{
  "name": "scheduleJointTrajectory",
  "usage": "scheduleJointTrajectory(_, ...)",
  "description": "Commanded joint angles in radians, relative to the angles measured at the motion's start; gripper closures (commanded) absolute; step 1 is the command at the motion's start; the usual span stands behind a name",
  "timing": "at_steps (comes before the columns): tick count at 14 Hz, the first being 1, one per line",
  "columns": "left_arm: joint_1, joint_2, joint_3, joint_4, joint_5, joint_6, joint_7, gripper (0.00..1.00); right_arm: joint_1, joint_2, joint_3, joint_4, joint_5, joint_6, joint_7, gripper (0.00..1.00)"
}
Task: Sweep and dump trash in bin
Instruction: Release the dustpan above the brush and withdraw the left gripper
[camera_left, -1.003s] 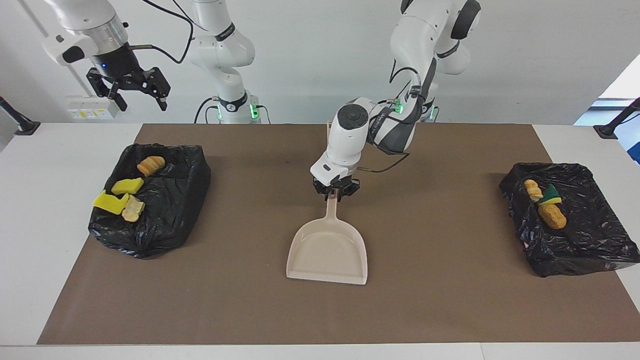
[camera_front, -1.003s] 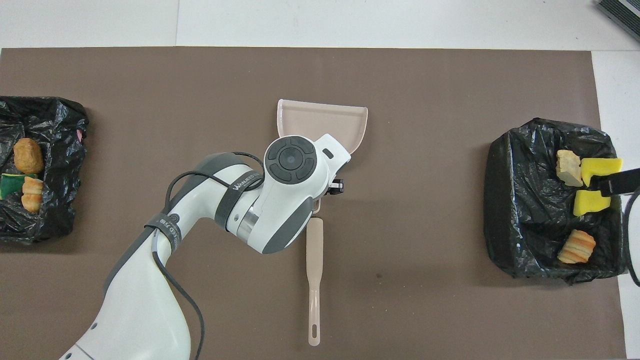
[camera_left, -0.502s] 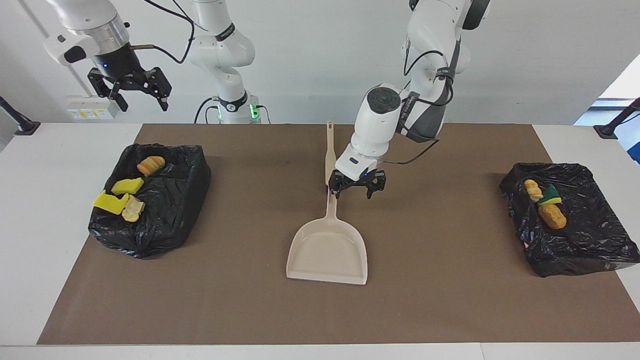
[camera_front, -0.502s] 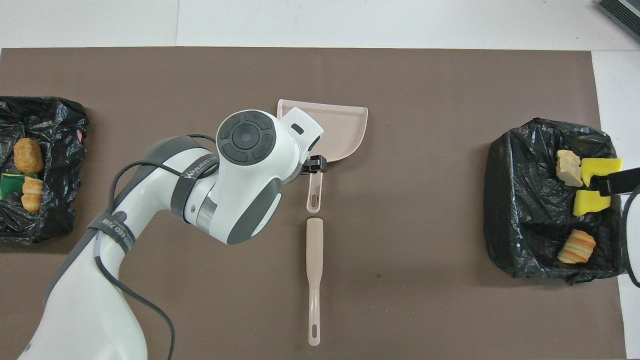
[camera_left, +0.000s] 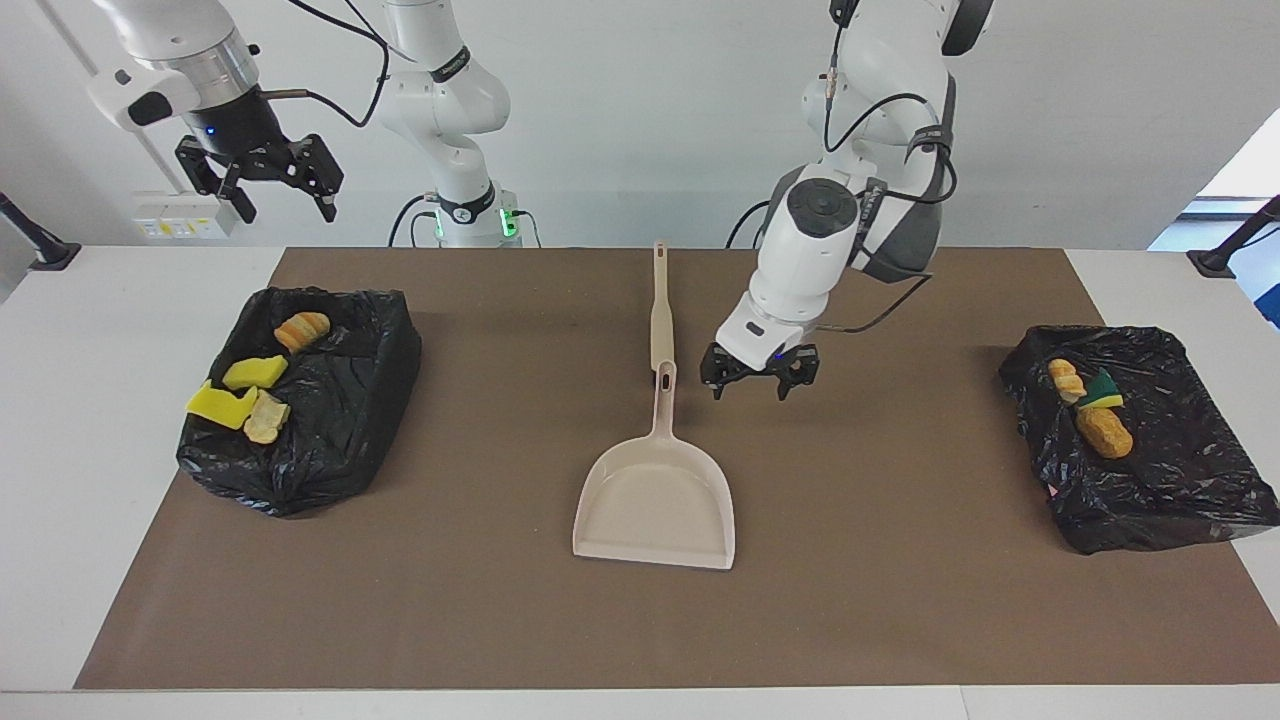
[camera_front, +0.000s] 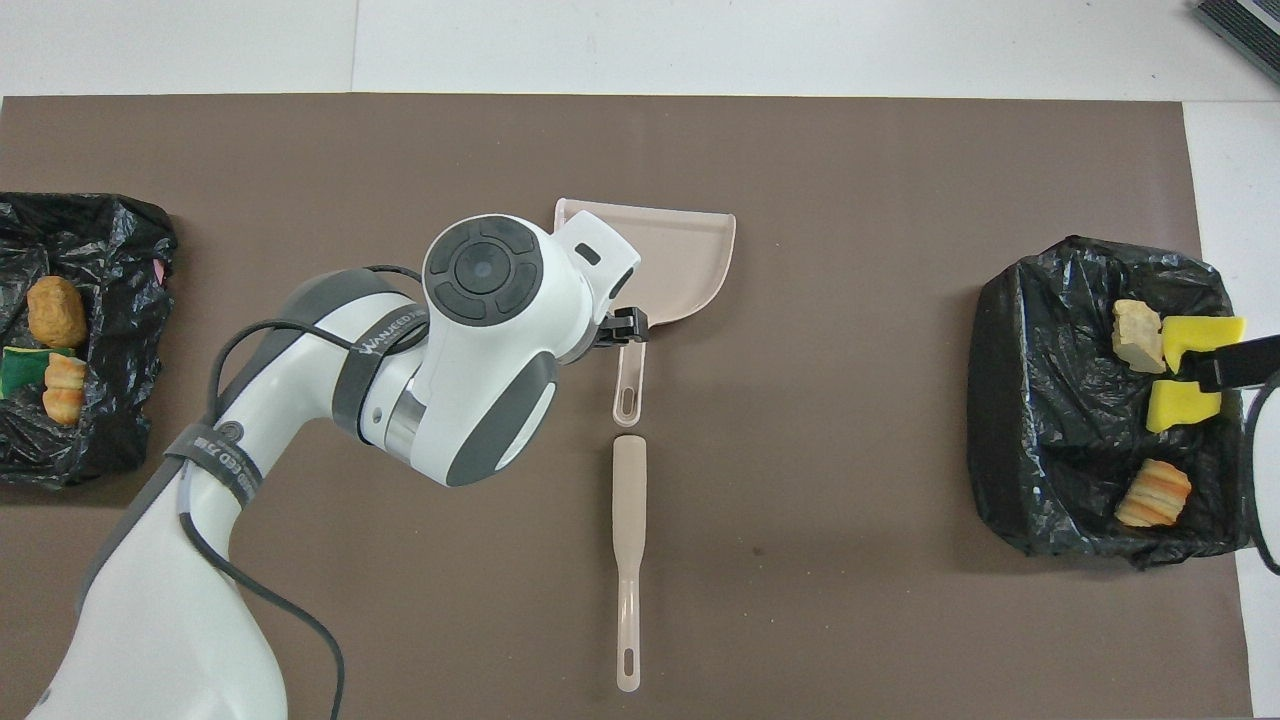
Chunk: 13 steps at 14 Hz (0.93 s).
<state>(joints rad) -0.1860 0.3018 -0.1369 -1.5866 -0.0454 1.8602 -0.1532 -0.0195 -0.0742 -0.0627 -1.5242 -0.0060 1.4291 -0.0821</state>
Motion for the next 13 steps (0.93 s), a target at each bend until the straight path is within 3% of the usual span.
scheduleJointTrajectory(1, 0.072, -0.07, -0.006, -0.003, -0.028, -0.084, 0.128, 0.0, -0.002, -0.027, 0.001, -0.036, -0.014, 0.028, -0.025, 0.0)
scheduleJointTrajectory(7, 0.152, -0.21, 0.002, -0.027, -0.013, -0.24, 0.312, 0.0, -0.002, -0.027, 0.001, -0.036, -0.014, 0.025, -0.028, 0.0)
scheduleJointTrajectory(13, 0.203, -0.335, 0.036, -0.03, -0.014, -0.302, 0.276, 0.0, -0.002, -0.027, 0.001, -0.036, -0.014, 0.027, -0.028, 0.0)
